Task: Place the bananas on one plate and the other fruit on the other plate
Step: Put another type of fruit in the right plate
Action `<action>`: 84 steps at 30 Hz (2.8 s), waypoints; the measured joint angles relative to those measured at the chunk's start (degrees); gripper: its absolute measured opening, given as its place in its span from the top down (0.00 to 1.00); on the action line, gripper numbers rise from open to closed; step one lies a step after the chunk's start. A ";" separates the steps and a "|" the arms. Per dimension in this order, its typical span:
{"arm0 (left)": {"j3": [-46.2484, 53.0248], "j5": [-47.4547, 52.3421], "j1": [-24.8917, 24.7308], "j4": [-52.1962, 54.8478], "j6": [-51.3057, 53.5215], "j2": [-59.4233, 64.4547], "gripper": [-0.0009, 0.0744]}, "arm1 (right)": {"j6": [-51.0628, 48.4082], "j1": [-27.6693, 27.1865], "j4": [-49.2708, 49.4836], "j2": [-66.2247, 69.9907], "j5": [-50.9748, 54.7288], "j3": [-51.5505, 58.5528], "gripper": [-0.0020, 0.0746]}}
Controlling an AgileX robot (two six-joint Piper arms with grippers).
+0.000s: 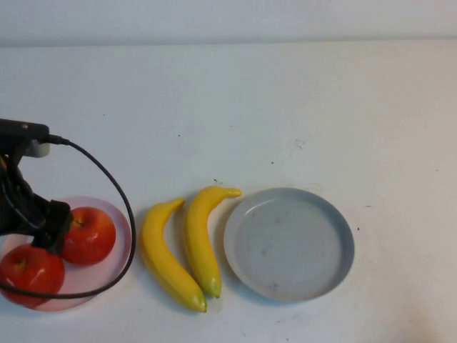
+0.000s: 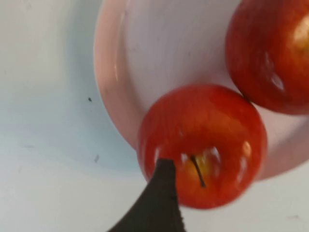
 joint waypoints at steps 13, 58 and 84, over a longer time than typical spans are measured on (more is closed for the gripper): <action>1.36 -5.15 0.00 -19.65 11.38 -11.86 0.66 | 0.00 0.00 0.00 0.00 0.00 0.00 1.00; 52.33 -65.03 4.10 -13.73 13.27 -69.72 0.99 | 0.00 0.00 0.00 0.00 0.00 0.00 1.00; 62.49 -41.62 9.71 -7.95 8.14 -82.87 0.99 | 0.00 0.00 0.00 0.00 0.00 0.00 1.00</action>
